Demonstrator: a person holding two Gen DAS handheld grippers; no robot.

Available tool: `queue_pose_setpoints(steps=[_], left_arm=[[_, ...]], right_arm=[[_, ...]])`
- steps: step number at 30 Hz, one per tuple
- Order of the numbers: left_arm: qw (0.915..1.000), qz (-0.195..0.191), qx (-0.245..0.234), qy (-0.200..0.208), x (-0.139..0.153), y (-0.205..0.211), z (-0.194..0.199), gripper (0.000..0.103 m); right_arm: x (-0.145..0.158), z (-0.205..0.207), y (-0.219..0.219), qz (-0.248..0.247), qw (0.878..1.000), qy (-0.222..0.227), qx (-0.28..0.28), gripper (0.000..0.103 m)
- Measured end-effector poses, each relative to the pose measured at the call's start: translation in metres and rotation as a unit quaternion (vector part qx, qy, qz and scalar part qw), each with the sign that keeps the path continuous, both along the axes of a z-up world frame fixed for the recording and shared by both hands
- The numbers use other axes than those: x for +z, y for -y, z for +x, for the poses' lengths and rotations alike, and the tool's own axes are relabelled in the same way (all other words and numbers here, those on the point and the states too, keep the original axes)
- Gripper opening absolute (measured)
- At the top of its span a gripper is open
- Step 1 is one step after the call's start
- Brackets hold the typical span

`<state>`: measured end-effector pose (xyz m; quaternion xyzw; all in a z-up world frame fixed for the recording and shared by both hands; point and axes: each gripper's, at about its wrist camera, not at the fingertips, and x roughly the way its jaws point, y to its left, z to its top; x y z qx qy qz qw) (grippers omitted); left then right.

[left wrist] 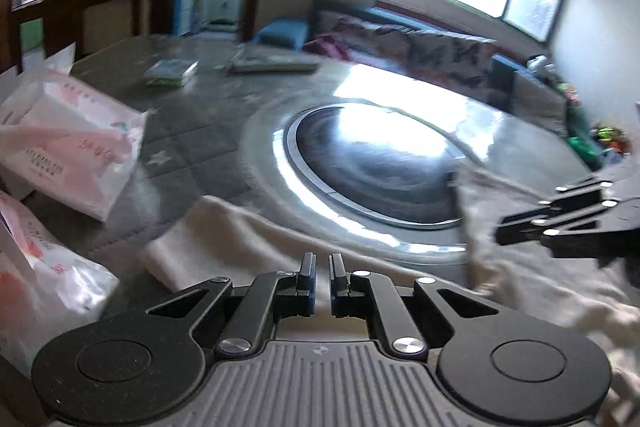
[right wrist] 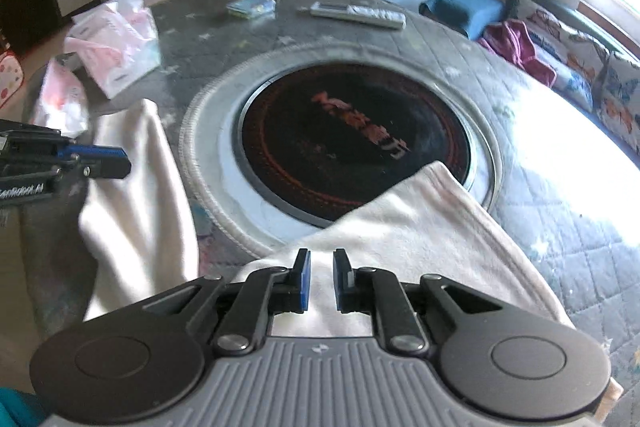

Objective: Fold clothes

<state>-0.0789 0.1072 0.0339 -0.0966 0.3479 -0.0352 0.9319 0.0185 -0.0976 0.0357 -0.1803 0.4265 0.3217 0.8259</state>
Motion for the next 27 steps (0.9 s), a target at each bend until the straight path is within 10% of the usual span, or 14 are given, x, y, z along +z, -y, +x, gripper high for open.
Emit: queue_pose_setpoints(steps=[14,27], left_arm=[[0.9967,0.042,0.063,-0.029,-0.009,-0.024,0.040,0.008],[0.9954,0.024,-0.093,0.006,0.019,0.089,0.062,0.026]], right_arm=[[0.011,0.007,0.054,0.029,0.998,0.018,-0.062,0.020],[0.020,-0.009,0.182,0.035,0.978,0.033,-0.204,0.023]])
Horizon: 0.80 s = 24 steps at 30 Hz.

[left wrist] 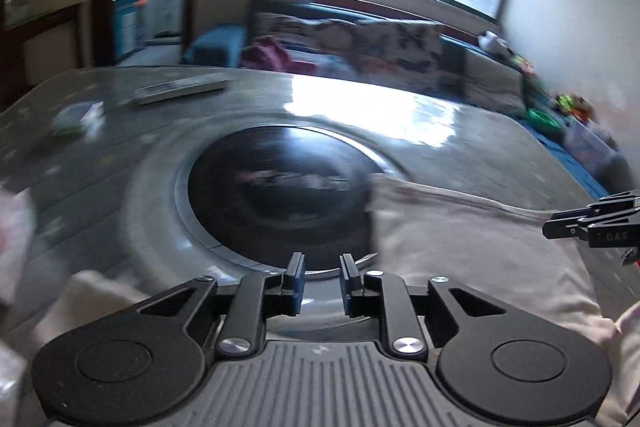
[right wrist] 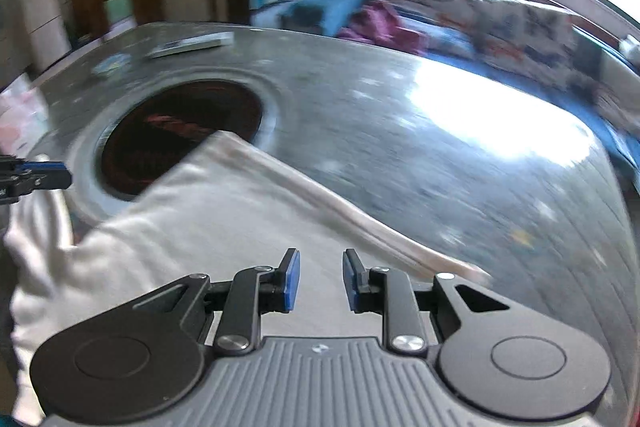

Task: Fold clothes
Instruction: 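Grasp the hem with the right gripper while the left gripper grasps the hem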

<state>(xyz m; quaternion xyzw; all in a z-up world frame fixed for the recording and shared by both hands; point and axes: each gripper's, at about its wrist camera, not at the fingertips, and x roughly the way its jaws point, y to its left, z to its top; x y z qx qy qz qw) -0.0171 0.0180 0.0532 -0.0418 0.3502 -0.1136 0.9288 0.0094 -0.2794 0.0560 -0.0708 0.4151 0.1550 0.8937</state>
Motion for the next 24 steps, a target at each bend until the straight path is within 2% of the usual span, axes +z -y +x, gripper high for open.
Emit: queue_pose_setpoints(steps=[5,8,14,18,22,24], left_arm=[[0.9996,0.022,-0.020,-0.004,-0.006,0.034,0.030,0.034],[0.9989,0.036,-0.030,-0.007,-0.009,0.053,0.049,0.039],[0.9975,0.060,-0.034,-0.017,-0.021,0.075,0.082,0.040],[0.9971,0.066,-0.030,-0.024,-0.028,0.079,0.098,0.040],[0.9966,0.068,-0.038,-0.029,-0.037,0.083,0.109,0.037],[0.9965,0.065,-0.043,-0.029,-0.041,0.085,0.113,0.028]], right_arm=[[-0.017,0.002,0.046,0.010,0.998,-0.009,-0.062,0.023],[-0.026,0.004,0.068,0.033,0.995,-0.016,-0.093,0.023],[-0.036,0.012,0.083,0.056,0.992,-0.018,-0.107,0.024],[-0.037,0.019,0.082,0.057,0.993,-0.012,-0.105,0.023],[-0.037,0.025,0.082,0.058,0.993,-0.006,-0.102,0.010],[-0.038,0.028,0.081,0.058,0.993,-0.003,-0.101,0.007]])
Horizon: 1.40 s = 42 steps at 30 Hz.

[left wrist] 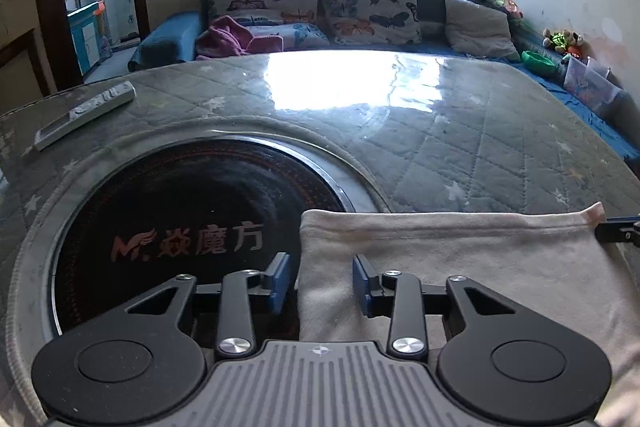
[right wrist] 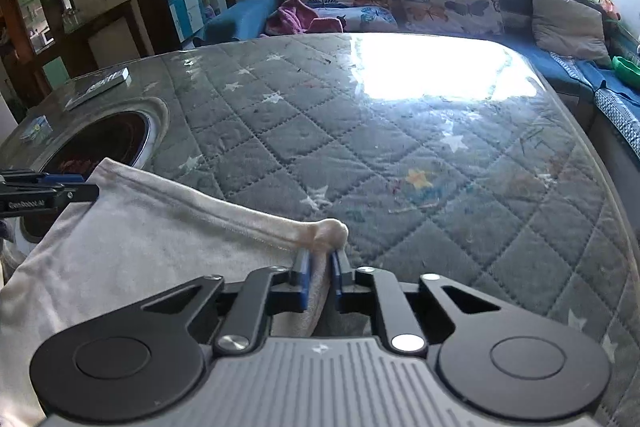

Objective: Fold clothes

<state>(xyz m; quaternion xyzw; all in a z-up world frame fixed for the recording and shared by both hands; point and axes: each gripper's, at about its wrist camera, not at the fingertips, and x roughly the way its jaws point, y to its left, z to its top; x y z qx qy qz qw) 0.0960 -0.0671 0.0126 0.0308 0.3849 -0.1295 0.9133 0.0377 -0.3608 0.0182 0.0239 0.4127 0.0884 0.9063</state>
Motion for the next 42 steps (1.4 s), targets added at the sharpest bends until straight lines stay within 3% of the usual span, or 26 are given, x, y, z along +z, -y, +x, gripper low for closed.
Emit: queue_pose_setpoints(steps=[3,6,23,26,32,37,42], left_arm=[[1.0000,0.001,-0.005,0.003,0.000,0.002,0.006,0.013],[1.0000,0.000,-0.006,0.005,0.000,0.002,0.013,0.009],[0.9995,0.025,-0.007,0.021,-0.004,0.012,0.083,0.008],[0.9996,0.022,-0.005,0.019,-0.002,0.010,0.083,0.011],[0.9994,0.002,-0.023,0.027,0.013,0.011,0.048,0.012],[0.9968,-0.030,-0.070,0.024,0.019,0.023,-0.013,0.012],[0.9913,-0.059,-0.115,0.024,0.021,0.037,-0.075,0.012]], right_arm=[[0.000,0.006,-0.002,-0.004,1.000,0.004,0.004,0.005],[0.000,0.013,-0.004,-0.012,1.000,0.009,0.007,0.004],[-0.007,0.091,-0.007,-0.032,0.999,0.019,0.007,0.005],[-0.001,0.071,-0.002,-0.031,0.999,0.019,0.008,0.007],[0.012,0.027,0.008,-0.029,0.999,0.019,0.009,0.011],[0.022,-0.009,0.017,-0.028,0.999,0.019,0.009,0.012],[0.019,-0.064,0.036,-0.035,0.998,0.025,-0.037,0.018]])
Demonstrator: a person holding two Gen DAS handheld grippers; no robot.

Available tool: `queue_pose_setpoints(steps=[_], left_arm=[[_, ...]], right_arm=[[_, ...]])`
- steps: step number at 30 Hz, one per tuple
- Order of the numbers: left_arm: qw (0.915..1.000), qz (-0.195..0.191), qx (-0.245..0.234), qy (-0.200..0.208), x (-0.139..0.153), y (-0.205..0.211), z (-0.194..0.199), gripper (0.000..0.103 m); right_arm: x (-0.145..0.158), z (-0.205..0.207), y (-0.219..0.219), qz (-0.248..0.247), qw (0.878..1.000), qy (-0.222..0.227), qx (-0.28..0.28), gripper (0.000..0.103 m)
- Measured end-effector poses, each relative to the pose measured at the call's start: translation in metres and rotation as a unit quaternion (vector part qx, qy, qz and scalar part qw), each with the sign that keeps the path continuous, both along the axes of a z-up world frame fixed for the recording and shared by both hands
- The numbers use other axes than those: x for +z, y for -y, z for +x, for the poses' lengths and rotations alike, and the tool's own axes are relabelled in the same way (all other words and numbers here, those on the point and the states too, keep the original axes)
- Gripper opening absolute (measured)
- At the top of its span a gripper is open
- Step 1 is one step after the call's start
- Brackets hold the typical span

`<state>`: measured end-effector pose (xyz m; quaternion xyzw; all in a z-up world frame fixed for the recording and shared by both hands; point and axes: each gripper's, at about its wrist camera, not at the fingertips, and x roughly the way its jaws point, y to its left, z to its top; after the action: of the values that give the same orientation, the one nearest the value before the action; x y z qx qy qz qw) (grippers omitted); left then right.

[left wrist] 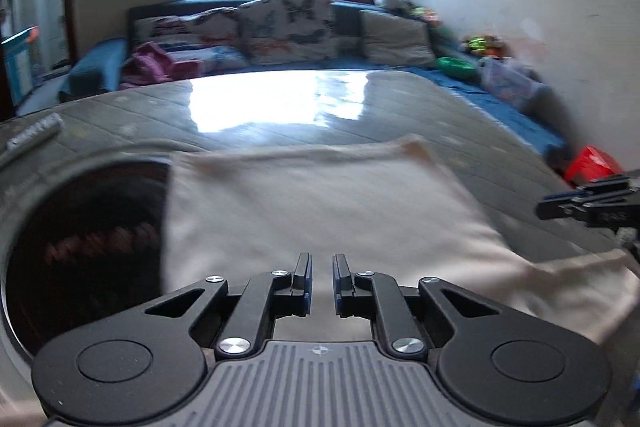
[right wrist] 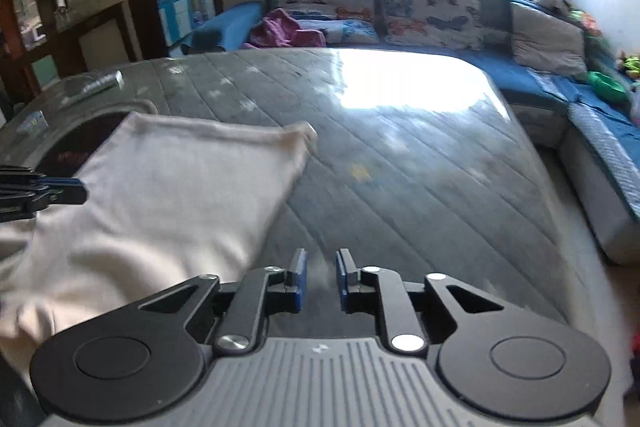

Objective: Fold clothes

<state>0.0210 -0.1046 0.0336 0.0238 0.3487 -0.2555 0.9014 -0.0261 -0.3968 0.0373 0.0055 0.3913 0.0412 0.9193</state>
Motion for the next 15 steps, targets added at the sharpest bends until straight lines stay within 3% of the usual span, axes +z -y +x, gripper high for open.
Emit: queue_pose_setpoints(steps=[3,6,15], left_arm=[[0.9997,-0.011,-0.021,0.000,-0.002,0.006,-0.033,0.012],[0.9991,-0.015,-0.040,0.007,0.001,0.006,-0.059,0.012],[0.9961,-0.018,-0.085,-0.014,0.004,0.010,-0.110,0.012]], right_arm=[[-0.002,-0.033,0.012,-0.004,1.000,0.005,-0.029,0.019],[-0.005,-0.066,0.023,-0.008,0.998,0.009,-0.058,0.026],[-0.018,-0.145,0.057,-0.010,0.987,0.014,-0.157,0.027]])
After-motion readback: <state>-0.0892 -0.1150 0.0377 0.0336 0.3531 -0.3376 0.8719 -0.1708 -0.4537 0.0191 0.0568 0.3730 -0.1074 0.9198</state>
